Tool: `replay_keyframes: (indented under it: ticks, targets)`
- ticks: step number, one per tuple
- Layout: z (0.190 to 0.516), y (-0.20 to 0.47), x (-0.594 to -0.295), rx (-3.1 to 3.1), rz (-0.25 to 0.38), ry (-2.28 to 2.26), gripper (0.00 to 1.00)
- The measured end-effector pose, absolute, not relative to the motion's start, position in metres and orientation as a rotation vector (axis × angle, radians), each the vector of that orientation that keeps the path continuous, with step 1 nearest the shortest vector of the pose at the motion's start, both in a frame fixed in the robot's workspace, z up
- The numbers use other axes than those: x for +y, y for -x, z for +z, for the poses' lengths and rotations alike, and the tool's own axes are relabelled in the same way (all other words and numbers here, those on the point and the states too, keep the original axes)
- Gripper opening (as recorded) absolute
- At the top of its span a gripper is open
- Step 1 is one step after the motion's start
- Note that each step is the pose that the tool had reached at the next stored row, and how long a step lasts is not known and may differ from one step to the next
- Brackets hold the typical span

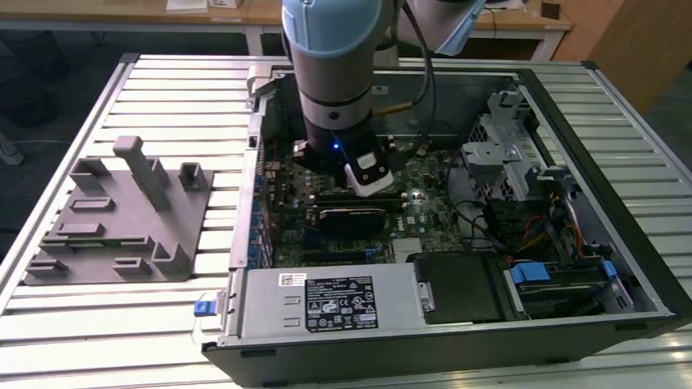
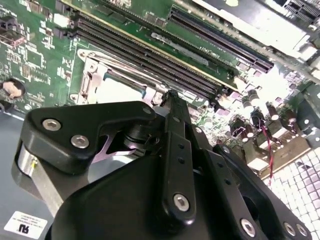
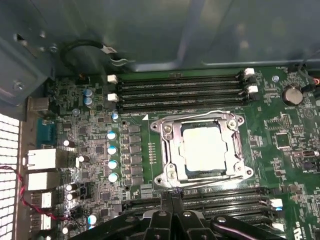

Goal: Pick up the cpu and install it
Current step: 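Install the second cpu locking lever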

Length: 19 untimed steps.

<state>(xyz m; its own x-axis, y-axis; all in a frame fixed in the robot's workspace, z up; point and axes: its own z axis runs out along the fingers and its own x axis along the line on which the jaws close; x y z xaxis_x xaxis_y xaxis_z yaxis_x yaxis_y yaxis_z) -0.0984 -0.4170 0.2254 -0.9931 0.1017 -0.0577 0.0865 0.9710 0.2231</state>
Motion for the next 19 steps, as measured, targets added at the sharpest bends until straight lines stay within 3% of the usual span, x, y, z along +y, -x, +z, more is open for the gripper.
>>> replay_keyframes:
  ticks: [19]
  targets:
    - [0.225, 0.082, -0.389, 3.056, 0.219, -0.156, 0.11]
